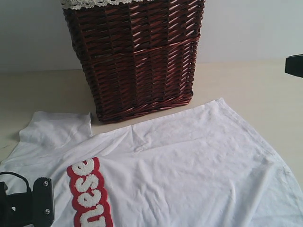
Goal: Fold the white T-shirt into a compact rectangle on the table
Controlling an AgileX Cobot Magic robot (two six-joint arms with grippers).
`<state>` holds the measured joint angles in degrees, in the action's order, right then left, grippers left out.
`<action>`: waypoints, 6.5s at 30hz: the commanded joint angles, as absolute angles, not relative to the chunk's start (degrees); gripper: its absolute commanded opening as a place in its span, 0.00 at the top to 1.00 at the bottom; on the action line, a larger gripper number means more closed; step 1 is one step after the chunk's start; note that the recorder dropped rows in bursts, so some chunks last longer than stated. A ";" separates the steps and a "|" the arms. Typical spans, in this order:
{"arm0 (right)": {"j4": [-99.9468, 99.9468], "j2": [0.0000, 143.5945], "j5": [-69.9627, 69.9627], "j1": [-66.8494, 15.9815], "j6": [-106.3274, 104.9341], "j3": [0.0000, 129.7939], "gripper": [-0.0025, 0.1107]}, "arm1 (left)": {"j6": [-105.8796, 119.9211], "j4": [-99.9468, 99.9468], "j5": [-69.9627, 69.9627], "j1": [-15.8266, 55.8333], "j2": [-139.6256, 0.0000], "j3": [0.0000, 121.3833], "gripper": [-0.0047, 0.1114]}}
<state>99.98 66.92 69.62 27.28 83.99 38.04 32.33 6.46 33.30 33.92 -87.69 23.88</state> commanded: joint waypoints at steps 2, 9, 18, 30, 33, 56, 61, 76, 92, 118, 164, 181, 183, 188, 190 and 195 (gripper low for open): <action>99.95 69.60 69.96 37.25 71.20 38.70 0.91 | 32.34 9.55 29.18 33.81 -89.92 22.62 0.96; 99.95 74.77 67.50 46.85 66.81 38.83 0.91 | 32.34 9.55 29.18 33.81 -89.92 22.62 0.96; 99.95 90.84 64.63 46.46 68.10 42.86 0.89 | 32.34 9.55 29.18 33.81 -89.92 22.62 0.96; 97.57 89.63 21.22 26.79 55.65 48.27 0.78 | 32.34 9.55 29.18 33.81 -89.92 22.62 0.96; 96.56 89.37 5.48 19.80 56.01 48.39 0.81 | 32.34 9.55 29.18 33.81 -89.92 22.62 0.96; 99.95 79.87 60.93 5.50 55.72 34.23 0.90 | 32.34 9.55 29.18 33.81 -89.92 22.62 0.96; 99.95 66.32 51.81 5.50 58.54 34.23 0.90 | 32.34 9.55 29.18 33.81 -89.92 22.62 0.96; 95.03 57.53 -7.89 8.47 71.12 33.61 0.90 | 32.34 9.55 29.18 33.81 -89.92 22.62 0.96; 99.95 55.46 9.86 8.47 -8.45 33.61 0.98 | 32.34 9.55 29.18 33.81 -89.92 22.62 0.96; 62.74 62.29 6.67 8.34 80.45 43.33 0.98 | 32.34 9.55 29.18 33.81 -89.92 22.62 0.96; -21.91 94.31 -52.73 7.96 -104.41 51.25 0.48 | 32.34 9.69 27.63 33.81 -90.02 22.62 0.96; -22.89 105.96 -43.06 7.96 -121.36 51.25 0.09 | 32.34 9.69 27.39 33.81 -90.02 22.62 0.96; -23.01 107.09 -41.15 7.96 -121.36 51.25 0.09 | 32.34 9.69 27.39 33.81 -90.02 22.62 0.96; -20.84 110.94 -36.67 7.96 -121.26 51.25 0.09 | 32.34 9.69 27.39 33.81 -90.02 22.62 0.96; -16.55 112.18 -36.87 7.96 -121.26 51.25 0.09 | 32.34 9.69 27.27 33.81 -90.02 22.62 0.96; -1.21 114.67 -47.25 7.96 -120.24 51.25 0.09 | 32.34 9.69 27.16 33.81 -90.02 22.62 0.96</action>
<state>-16.02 110.19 -46.66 7.73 -118.67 53.07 32.44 7.00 32.70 33.92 -87.69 23.88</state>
